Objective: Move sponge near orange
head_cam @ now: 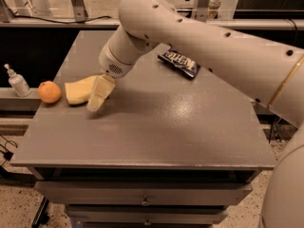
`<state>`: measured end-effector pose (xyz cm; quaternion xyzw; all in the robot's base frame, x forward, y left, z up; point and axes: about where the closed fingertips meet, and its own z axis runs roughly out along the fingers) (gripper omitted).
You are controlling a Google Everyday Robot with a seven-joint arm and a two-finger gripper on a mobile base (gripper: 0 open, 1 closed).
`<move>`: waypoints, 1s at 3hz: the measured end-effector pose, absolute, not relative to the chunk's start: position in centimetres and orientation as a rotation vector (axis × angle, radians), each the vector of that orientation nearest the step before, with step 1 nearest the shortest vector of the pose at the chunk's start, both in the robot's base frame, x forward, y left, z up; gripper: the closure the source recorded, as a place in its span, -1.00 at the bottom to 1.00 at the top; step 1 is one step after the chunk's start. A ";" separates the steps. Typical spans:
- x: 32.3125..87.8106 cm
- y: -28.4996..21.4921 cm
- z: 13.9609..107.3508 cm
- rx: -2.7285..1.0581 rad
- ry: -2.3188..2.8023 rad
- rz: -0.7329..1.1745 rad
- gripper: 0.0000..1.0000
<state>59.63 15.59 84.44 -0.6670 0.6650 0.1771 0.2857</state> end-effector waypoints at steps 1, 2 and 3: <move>60.8 12.0 85.6 -1.737 1.771 0.519 -1.00; 62.3 6.2 87.2 -1.696 1.726 0.542 -1.00; 63.8 0.6 89.0 -1.662 1.670 0.522 -1.00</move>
Offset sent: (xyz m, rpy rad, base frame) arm 0.0490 -0.1771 0.0517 0.1732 -0.0684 -0.0070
